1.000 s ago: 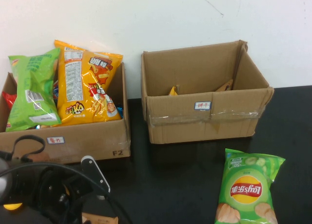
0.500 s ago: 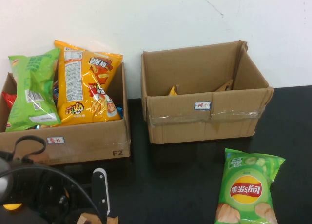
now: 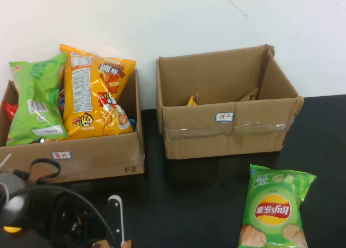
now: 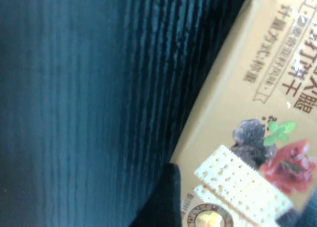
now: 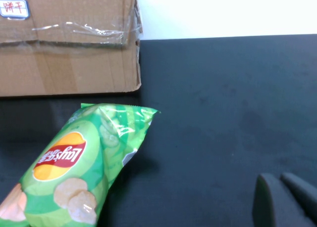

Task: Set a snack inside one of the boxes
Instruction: Pick up the biscuit, then place the biscuit in the biscuit box

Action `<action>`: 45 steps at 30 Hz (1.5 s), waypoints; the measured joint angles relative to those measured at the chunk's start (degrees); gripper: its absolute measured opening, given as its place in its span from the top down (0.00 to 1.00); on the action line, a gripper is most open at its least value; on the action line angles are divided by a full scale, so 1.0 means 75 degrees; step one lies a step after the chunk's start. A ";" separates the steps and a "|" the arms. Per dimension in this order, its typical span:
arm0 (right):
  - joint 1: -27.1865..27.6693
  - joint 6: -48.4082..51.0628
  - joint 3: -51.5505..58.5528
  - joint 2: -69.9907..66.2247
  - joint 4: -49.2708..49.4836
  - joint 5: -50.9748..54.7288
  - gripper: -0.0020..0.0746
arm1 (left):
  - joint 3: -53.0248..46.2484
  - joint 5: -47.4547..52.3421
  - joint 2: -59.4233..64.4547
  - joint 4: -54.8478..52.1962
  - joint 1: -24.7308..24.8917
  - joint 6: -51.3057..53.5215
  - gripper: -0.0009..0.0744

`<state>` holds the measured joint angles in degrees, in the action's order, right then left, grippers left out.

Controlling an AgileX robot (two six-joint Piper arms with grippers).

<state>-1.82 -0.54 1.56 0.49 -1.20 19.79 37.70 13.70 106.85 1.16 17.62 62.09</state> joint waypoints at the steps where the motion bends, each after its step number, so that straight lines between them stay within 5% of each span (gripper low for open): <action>1: 0.0000 0.0000 0.0000 0.0000 0.0000 0.0000 0.98 | 0.0007 -0.0072 0.0052 0.0000 0.0000 0.0020 0.07; 14: 0.0000 0.0000 0.0000 0.0000 0.0000 0.0000 0.98 | 0.0019 -0.0223 0.0246 0.0000 0.0000 0.0094 0.07; 17: 0.0000 0.0000 0.0000 0.0000 0.0000 0.0000 0.98 | 0.0019 -0.0208 0.0282 0.0063 0.0000 0.0094 0.16; 21: 0.0000 0.0000 0.0000 0.0000 0.0000 0.0000 0.98 | 0.0019 -0.0104 0.0311 0.0208 0.0000 0.0094 0.41; 30: 0.0000 0.0000 0.0000 0.0000 0.0000 0.0000 0.98 | 0.0019 -0.0231 -0.0551 0.0805 0.0028 -0.0082 0.41; 45: 0.0000 0.0000 0.0000 0.0000 0.0000 0.0000 0.98 | 0.0881 -0.1600 -0.3586 0.5946 0.0514 -0.1088 0.41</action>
<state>-1.82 -0.54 1.56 0.49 -1.20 19.79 44.30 1.70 79.96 45.76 21.47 53.93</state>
